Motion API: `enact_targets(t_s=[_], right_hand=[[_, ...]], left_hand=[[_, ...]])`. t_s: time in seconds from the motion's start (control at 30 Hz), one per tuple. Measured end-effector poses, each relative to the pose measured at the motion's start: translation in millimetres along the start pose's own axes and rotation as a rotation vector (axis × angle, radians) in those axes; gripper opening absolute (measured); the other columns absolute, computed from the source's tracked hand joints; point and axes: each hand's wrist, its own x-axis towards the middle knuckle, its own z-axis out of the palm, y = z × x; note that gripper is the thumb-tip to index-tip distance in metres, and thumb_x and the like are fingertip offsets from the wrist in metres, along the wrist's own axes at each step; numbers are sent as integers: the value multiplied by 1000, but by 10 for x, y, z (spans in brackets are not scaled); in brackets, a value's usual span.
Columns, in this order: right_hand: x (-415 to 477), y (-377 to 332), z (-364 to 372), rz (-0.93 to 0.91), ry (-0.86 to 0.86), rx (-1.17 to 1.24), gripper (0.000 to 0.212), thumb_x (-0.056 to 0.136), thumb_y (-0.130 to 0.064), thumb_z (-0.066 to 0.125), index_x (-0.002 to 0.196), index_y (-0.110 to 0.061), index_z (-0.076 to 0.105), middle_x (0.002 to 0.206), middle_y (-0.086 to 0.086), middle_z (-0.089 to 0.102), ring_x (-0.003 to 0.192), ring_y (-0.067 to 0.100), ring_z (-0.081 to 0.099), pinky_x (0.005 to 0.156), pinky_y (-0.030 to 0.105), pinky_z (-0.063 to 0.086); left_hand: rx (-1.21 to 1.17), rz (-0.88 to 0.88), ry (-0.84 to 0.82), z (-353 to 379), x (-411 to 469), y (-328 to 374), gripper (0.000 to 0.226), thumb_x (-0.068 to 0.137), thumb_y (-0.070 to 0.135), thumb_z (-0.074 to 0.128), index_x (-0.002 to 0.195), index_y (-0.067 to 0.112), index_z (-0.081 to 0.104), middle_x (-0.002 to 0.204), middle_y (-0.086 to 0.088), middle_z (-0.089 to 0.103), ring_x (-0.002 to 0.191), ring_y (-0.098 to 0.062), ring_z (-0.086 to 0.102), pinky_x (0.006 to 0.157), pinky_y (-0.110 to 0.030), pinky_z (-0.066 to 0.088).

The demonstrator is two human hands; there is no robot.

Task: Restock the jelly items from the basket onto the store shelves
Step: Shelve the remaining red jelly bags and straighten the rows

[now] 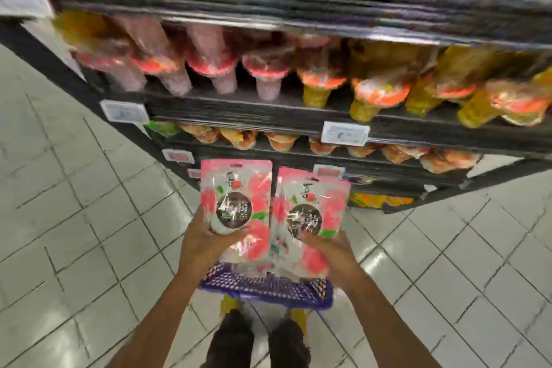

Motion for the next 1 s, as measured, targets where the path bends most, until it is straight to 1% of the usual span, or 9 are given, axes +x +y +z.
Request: enact_targets(t_s=[0.03,0.13,0.2,0.33,0.43,0.53,0.7,0.9,1.0], right_hand=[[-173,-234,31,-28,-14,-11,41,58,-15,90,89,-1,68,88,33,68,86,41,71,72,36,55],[-665,-896,143,-141,-45,-20,36,52,-27,86,72,-6,67,60,12,67,52,22,65,56,28,52],[-939,-1272,225,-246,-111,22,39,61,-20,82,94,-1,70,84,16,74,74,28,72,72,38,57],[-1364,-1883,451,-430,-171,63,55,69,-16,77,121,-5,62,116,20,69,107,38,66,95,58,50],[-1609,-2246,674,-570,-202,48,60,64,-24,87,119,-14,65,116,16,71,106,33,69,86,48,56],[-1873,-2593,972,-714,-162,-25,60,48,-45,94,101,-24,75,103,9,76,94,26,73,71,34,59],[-2172,-3071,1516,-952,56,-71,38,52,-32,87,89,-33,74,82,-1,77,71,14,74,52,19,53],[-2431,-3437,2176,-1178,138,-48,28,67,-18,88,90,-23,71,82,-3,77,69,9,73,53,15,51],[-2481,-3594,2442,-1218,193,-63,34,67,-26,87,96,-20,70,86,-7,76,75,6,72,58,12,51]], left_hand=[[15,46,30,-73,-104,244,108,33,61,93,129,34,54,117,13,70,108,-4,65,89,-18,51],[-31,175,85,-305,-395,925,105,40,60,93,133,36,49,125,18,64,112,5,61,93,-18,50],[-97,241,94,-454,-565,1314,99,42,57,95,130,42,51,123,15,66,111,-2,64,90,-29,56],[-226,392,132,-791,-843,1996,95,35,58,95,119,48,52,109,22,69,96,2,68,69,-17,57],[-281,447,119,-1070,-955,2414,97,37,53,96,123,38,53,110,12,72,99,-8,70,75,-29,60],[-280,562,122,-1393,-1010,2826,89,42,53,95,120,43,53,109,18,71,97,-2,69,74,-19,58],[-264,692,85,-1974,-932,3385,94,48,50,95,130,37,50,119,11,69,110,-10,67,92,-42,55],[-220,830,13,-2486,-747,3816,85,45,56,93,118,56,49,113,36,63,102,15,60,71,-2,48],[-195,866,-7,-2665,-646,3938,101,44,60,91,131,48,41,111,46,56,102,24,54,68,1,45]])
